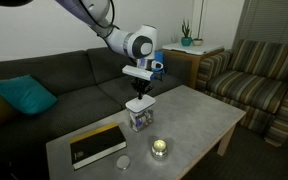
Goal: Remove the lid from the glass object and put it on the table
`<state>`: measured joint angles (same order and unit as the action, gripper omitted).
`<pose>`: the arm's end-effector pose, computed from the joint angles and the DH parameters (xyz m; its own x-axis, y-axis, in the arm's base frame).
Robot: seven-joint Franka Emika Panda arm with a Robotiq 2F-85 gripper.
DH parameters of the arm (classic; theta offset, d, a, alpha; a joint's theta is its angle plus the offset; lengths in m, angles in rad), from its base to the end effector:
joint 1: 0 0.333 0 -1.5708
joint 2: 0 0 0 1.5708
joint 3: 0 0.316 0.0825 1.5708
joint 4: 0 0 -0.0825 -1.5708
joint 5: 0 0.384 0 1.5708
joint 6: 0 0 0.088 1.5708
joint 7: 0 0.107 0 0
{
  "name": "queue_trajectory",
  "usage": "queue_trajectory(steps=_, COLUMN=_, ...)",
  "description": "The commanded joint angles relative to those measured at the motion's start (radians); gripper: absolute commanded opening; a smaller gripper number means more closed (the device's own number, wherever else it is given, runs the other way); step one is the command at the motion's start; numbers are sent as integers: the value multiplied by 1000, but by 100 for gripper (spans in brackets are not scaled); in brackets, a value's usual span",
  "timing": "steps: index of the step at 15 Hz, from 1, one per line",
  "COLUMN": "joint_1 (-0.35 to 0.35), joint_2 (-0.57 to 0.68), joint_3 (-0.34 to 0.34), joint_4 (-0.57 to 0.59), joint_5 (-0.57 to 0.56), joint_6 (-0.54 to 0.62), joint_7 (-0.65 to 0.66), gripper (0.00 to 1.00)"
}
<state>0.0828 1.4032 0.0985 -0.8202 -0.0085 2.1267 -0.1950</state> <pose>0.7514 0.1047 0.0238 0.9503 0.3021 -0.0756 0.2935 -0.9500 -0.1069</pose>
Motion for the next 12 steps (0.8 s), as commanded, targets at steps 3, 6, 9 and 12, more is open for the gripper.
queue_trajectory(steps=3, joint_1=35, joint_2=99, joint_3=-42, joint_4=153, joint_5=-22, joint_6=-33, joint_7=57, gripper=0)
queue_trajectory(steps=6, joint_1=40, joint_2=72, joint_3=-54, joint_4=95, joint_5=-20, joint_6=12, joint_7=75, gripper=0)
queue_trajectory(steps=9, joint_1=39, joint_2=73, joint_3=-53, joint_4=89, joint_5=-14, joint_6=11, joint_7=85, gripper=0)
queue_trajectory(steps=12, joint_1=30, joint_2=73, joint_3=-38, joint_4=76, joint_5=2, joint_6=17, joint_7=87, gripper=0)
